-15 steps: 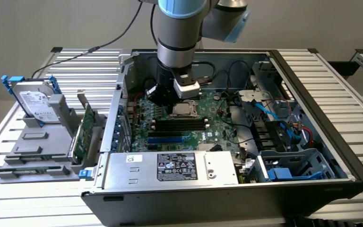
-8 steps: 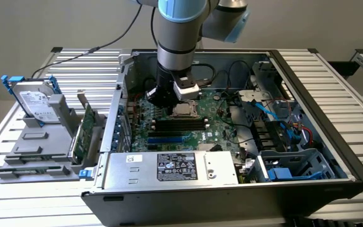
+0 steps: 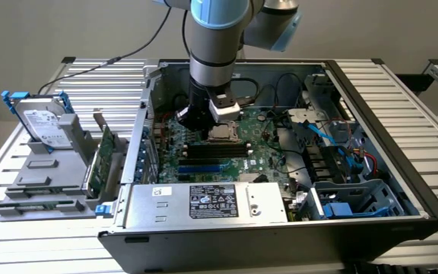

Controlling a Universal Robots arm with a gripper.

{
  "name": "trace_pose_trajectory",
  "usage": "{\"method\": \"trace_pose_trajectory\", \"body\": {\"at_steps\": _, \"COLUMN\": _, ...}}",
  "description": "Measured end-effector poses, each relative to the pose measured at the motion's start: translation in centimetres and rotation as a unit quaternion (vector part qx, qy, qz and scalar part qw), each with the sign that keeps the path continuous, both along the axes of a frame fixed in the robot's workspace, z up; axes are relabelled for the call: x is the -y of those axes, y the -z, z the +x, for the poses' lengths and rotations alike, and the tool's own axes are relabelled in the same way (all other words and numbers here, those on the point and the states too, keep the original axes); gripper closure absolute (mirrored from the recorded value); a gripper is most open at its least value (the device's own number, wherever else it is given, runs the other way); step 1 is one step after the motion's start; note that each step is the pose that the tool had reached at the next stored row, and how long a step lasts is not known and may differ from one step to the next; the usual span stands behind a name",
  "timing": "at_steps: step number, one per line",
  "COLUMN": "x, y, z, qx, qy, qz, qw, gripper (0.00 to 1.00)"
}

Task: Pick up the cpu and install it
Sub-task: 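Install the second cpu locking lever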

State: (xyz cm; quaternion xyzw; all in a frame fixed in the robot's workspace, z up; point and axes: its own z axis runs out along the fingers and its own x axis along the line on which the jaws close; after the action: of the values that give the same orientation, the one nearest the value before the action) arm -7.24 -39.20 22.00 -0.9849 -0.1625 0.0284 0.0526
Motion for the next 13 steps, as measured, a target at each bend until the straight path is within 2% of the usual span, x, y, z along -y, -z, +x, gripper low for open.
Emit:
{"method": "trace_pose_trajectory", "body": {"at_steps": 6, "x": 0.00, "y": 0.20, "z": -0.02, "qx": -0.0025, "qy": 0.000, "qz": 0.0019, "qw": 1.0000, "gripper": 0.89}}
{"method": "trace_pose_trajectory", "body": {"at_steps": 9, "x": 0.00, "y": 0.58, "z": -0.04, "qx": -0.0041, "qy": 0.000, "qz": 0.0068, "qw": 1.0000, "gripper": 0.89}}
{"method": "trace_pose_trajectory", "body": {"at_steps": 12, "x": -0.01, "y": 0.83, "z": -0.04, "qx": -0.0055, "qy": 0.000, "qz": 0.0149, "qw": 0.9999, "gripper": 0.89}}
{"method": "trace_pose_trajectory", "body": {"at_steps": 13, "x": -0.01, "y": 0.86, "z": -0.04, "qx": -0.0060, "qy": 0.000, "qz": 0.0157, "qw": 0.9999, "gripper": 0.89}}
